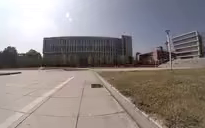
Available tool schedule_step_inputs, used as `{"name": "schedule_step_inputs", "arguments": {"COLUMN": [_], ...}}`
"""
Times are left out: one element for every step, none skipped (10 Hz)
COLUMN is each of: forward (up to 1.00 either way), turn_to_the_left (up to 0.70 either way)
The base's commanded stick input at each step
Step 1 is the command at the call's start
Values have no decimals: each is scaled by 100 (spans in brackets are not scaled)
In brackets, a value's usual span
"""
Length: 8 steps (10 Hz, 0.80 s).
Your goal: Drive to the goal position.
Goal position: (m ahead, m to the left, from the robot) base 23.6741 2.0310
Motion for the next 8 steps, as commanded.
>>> {"name": "schedule_step_inputs", "arguments": {"forward": [4, 4, 4, 4, 4, 4, 4, 4], "turn_to_the_left": [0, 0, 0, 0, 0, 0, 0, 0]}}
